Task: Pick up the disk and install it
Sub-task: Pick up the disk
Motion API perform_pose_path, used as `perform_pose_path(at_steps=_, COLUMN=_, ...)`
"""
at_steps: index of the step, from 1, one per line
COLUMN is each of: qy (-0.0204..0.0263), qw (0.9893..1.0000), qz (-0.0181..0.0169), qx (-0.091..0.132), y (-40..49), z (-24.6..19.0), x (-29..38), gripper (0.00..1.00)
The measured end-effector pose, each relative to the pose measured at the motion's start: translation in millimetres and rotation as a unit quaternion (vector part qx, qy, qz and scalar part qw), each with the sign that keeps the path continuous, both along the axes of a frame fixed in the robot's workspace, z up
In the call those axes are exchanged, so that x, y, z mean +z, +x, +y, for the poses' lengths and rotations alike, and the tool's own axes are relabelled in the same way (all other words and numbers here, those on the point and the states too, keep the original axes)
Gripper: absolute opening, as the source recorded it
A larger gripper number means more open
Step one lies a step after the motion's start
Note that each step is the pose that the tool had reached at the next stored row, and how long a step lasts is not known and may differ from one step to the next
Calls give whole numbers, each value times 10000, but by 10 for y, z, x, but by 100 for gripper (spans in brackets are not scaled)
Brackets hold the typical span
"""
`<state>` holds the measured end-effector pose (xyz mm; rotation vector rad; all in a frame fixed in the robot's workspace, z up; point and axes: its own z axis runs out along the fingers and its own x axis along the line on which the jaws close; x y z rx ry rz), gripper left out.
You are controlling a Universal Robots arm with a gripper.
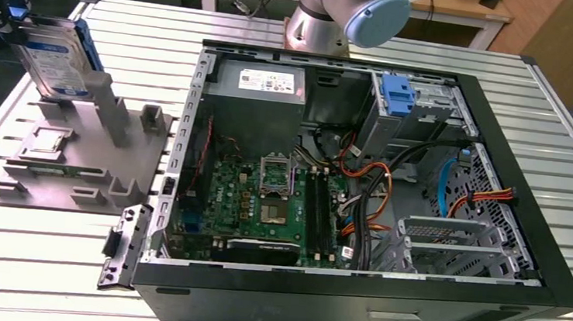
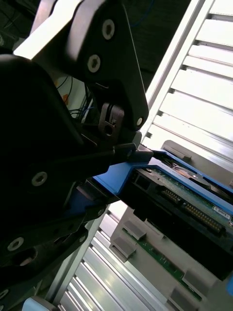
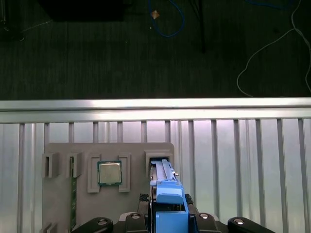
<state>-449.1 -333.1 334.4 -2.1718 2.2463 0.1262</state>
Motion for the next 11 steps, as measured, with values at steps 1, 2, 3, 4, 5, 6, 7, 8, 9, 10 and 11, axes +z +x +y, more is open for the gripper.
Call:
perform_pose_path(at_steps=1, qy=0, qw=10000, qz=0, qx=0, y=0, z=0, x=10, gripper=36)
perform_pose_path(at_steps=2, qy=0, qw=10000, qz=0, qx=0, y=0, z=0, x=20, gripper=36)
perform_pose_path(at_steps=3, qy=0, qw=10000, qz=-1, qx=0, y=0, z=0, x=29, gripper=36)
perform_pose_path(at_steps=4, qy=0, qw=10000, qz=0, qx=0, y=0, z=0, x=38, gripper=36)
perform_pose_path(at_steps=5, qy=0, qw=10000, qz=0, qx=0, y=0, z=0, x=46, gripper=36)
perform_pose_path(at_steps=6, qy=0, qw=10000, qz=0, qx=0, y=0, z=0, x=53, gripper=36)
perform_pose_path(at_steps=7, qy=0, qw=10000, qz=0, qx=0, y=0, z=0, x=60, gripper=36)
perform_pose_path(at_steps=8, qy=0, qw=10000, qz=0, qx=0, y=0, z=0, x=68, gripper=36)
perform_pose_path(at_steps=9, qy=0, qw=10000, qz=0, qx=0, y=0, z=0, x=72, gripper=36)
perform_pose_path(at_steps=10, qy=1, qw=10000, qz=-1, qx=0, y=1, z=0, x=75, gripper=36)
perform_pose_path(at_steps=11, qy=1, qw=10000, qz=1, qx=0, y=2, z=0, x=79, gripper=36)
